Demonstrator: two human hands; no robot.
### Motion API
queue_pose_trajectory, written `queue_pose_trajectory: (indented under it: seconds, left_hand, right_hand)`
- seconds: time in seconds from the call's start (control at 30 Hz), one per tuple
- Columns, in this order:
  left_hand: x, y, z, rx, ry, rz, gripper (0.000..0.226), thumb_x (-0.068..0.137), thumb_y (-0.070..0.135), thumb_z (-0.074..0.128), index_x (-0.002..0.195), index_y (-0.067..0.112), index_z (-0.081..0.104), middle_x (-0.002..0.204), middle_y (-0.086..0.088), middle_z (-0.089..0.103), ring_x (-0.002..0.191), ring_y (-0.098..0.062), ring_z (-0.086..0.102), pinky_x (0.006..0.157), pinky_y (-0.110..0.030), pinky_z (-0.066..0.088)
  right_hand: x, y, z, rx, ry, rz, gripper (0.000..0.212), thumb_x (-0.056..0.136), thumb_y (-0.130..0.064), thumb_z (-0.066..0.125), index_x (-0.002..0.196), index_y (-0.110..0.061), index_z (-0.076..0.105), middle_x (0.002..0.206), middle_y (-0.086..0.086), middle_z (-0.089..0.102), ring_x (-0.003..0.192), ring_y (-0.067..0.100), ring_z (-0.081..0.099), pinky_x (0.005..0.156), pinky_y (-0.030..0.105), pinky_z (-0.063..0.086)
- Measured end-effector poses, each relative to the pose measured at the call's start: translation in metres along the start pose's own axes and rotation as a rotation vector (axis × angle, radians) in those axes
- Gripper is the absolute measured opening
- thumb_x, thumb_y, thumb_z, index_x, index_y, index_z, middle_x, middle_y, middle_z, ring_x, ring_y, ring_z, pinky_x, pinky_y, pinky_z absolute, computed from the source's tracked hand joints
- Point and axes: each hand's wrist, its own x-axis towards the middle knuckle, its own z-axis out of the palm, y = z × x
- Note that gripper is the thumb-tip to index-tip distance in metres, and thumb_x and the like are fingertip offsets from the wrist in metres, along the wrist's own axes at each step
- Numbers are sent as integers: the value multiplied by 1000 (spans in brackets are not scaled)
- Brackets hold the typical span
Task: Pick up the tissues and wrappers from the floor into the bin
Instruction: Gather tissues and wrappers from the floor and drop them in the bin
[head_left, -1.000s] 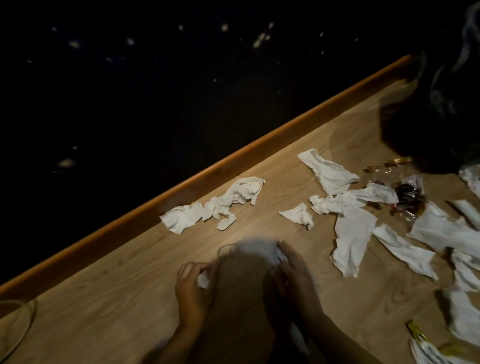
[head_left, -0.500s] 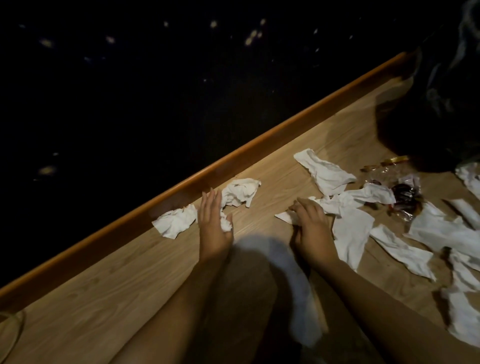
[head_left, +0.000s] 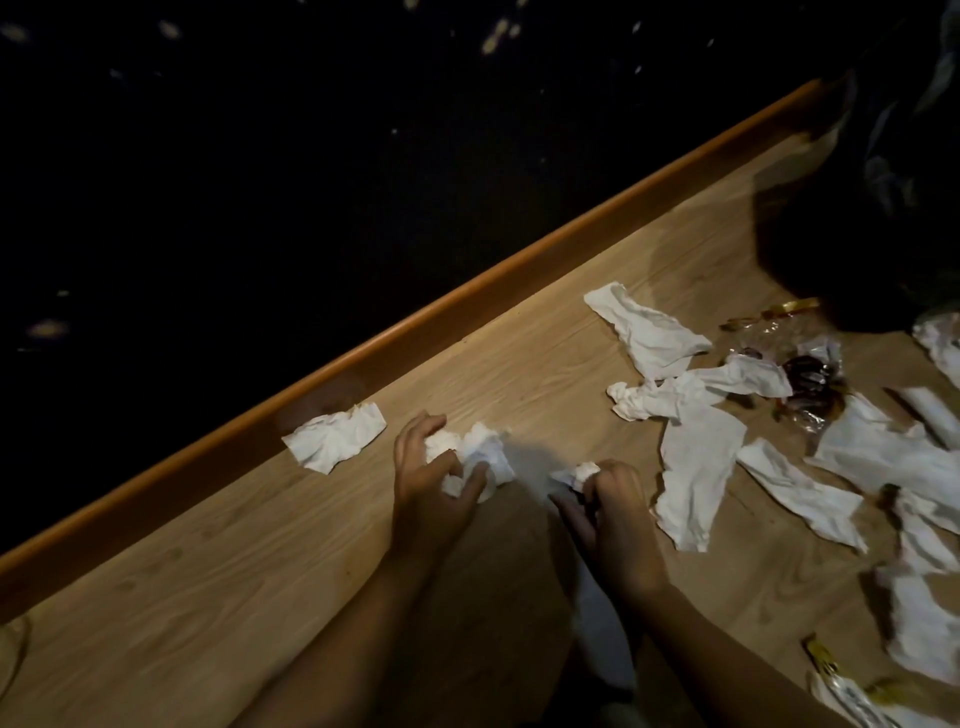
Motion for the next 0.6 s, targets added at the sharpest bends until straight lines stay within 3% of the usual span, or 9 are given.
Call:
queue_pose_trajectory:
  seconds: [0.07,0.13,0.2,0.23,0.33,0.37,0.43,0.5,0.6]
  left_hand:
    - [1,3,0,-32,0,19,6,82,14,72,86,11,68,136,-9,56,132,-20,47,110,-35,39]
    - [3,8,1,-39,-48,-62,31,84,9,64,115,13,63,133,-4,58,125,-19,53,104,-38,46]
    - [4,4,3,7,-77,-6,40,86,9,60,126,12,60,129,-4,62,121,-21,56,100,-42,48]
    - [3,3,4,22,-88,44,36,87,9,61,123,12,63,124,-4,64,119,-21,57,99,-43,48]
    - [2,3,4,6,-75,87,17,84,9,69,101,12,70,101,-2,67,105,-17,54,89,-40,49]
    - [2,5,3,9,-64,82,11,83,13,72,94,12,70,96,-1,65,102,-16,52,87,-37,49]
    - [1,5,5,40,-57,83,22,81,32,76,87,13,67,92,1,64,99,-14,51,88,-29,45]
    - [2,3,7,77,-63,96,33,81,46,75,86,15,67,92,2,65,98,-15,53,90,-27,43]
    - [2,2,7,23,-26,90,21,85,33,75,89,13,67,91,0,65,94,-16,56,84,-32,47]
  right_hand:
    - [8,-1,-5,-46,99,31,31,87,-39,64,70,-25,43,68,-6,38,68,11,37,62,18,27]
    - [24,-3,-15,25,183,101,28,88,-27,66,72,-21,45,69,-2,44,67,14,41,64,25,32]
    - [41,-3,-29,187,254,158,14,88,-12,61,82,-15,48,80,3,50,75,17,47,68,28,37]
    - [49,-3,-36,208,290,151,11,87,-7,59,91,-11,50,87,6,52,82,19,49,73,28,37]
    - [69,4,-47,114,301,81,27,86,0,50,113,-6,50,113,14,50,109,27,47,92,27,33]
    - [74,9,-47,76,264,73,34,85,2,47,117,-8,50,127,16,46,123,31,41,101,29,31]
    - [82,17,-46,5,157,111,51,85,6,44,131,-14,47,154,12,25,145,32,12,118,40,14]
    - [83,24,-41,-89,32,142,61,87,4,44,143,-18,36,161,9,9,147,32,-9,119,46,-4]
    - [70,25,-29,-178,-69,83,54,94,-9,42,145,-21,33,161,8,11,147,30,-12,118,48,-4]
